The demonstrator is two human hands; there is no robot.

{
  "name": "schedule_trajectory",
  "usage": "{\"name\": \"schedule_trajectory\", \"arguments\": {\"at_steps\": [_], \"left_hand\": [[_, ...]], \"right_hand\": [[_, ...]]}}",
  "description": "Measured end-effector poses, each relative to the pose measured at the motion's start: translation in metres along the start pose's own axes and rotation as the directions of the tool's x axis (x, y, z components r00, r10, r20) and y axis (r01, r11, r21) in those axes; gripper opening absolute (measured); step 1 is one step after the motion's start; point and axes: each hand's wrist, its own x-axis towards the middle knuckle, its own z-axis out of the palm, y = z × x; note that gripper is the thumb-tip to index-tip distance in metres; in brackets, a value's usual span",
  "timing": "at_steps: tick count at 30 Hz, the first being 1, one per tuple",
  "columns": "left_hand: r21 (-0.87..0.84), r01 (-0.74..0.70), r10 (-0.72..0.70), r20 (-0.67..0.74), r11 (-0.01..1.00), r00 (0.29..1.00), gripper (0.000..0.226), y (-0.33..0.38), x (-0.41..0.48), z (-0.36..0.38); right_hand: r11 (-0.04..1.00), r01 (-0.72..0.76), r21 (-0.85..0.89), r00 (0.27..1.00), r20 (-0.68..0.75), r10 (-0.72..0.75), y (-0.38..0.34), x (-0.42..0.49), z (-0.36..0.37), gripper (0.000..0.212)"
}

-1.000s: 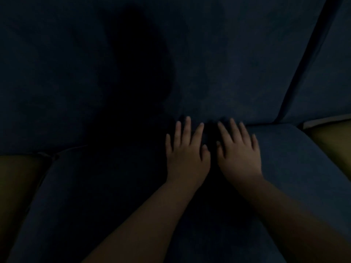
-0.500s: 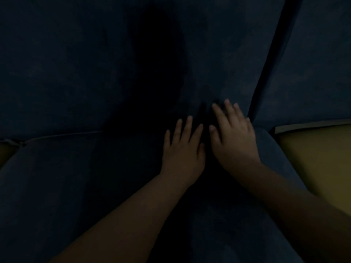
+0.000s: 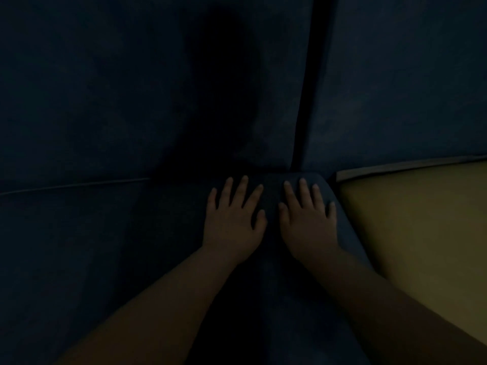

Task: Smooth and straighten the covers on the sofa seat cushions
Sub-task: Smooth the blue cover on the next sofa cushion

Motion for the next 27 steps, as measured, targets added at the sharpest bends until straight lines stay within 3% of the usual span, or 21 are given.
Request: {"name": "schedule_trajectory", "arguments": {"at_steps": [2, 4, 6, 9, 12, 24, 27], "left_hand": [[-0.036, 0.011, -0.01, 0.031, 0.999, 0.999, 0.056, 0.001, 0.001, -0.008], [-0.121, 0.011, -0.014, -0.026, 0.993, 1.0, 0.055, 0.012, 0.005, -0.023], [-0.191, -0.034, 0.012, -0.112, 0.981, 0.994, 0.054, 0.032, 0.009, -0.035], [-0.204, -0.054, 0.031, -0.116, 0.977, 0.993, 0.052, 0.056, 0.006, -0.021], [-0.056, -0.019, 0.015, -0.07, 0.998, 0.997, 0.054, 0.057, -0.008, 0.012], [-0.068, -0.006, 0.002, -0.063, 0.998, 0.998, 0.057, 0.054, -0.014, 0.012], [-0.042, -0.028, 0.027, -0.031, 0.999, 0.999, 0.068, 0.048, -0.042, 0.012]], "right_hand": [[0.996, 0.089, -0.018, 0.994, -0.068, -0.09, -0.002, -0.001, -0.008, 0.054], [0.981, 0.191, 0.023, 0.921, -0.349, -0.171, -0.005, 0.001, -0.022, 0.053], [0.974, 0.176, 0.141, 0.873, -0.48, -0.088, -0.002, 0.003, -0.035, 0.053], [0.955, 0.051, 0.291, 0.921, -0.384, 0.068, 0.016, -0.001, -0.022, 0.055], [0.993, -0.027, 0.118, 0.988, -0.15, 0.045, 0.03, -0.015, 0.016, 0.054], [0.994, -0.021, 0.107, 0.996, -0.079, 0.03, 0.035, -0.021, 0.012, 0.054], [0.995, 0.0, 0.095, 0.994, -0.105, 0.01, 0.043, -0.046, 0.016, 0.054]]}}
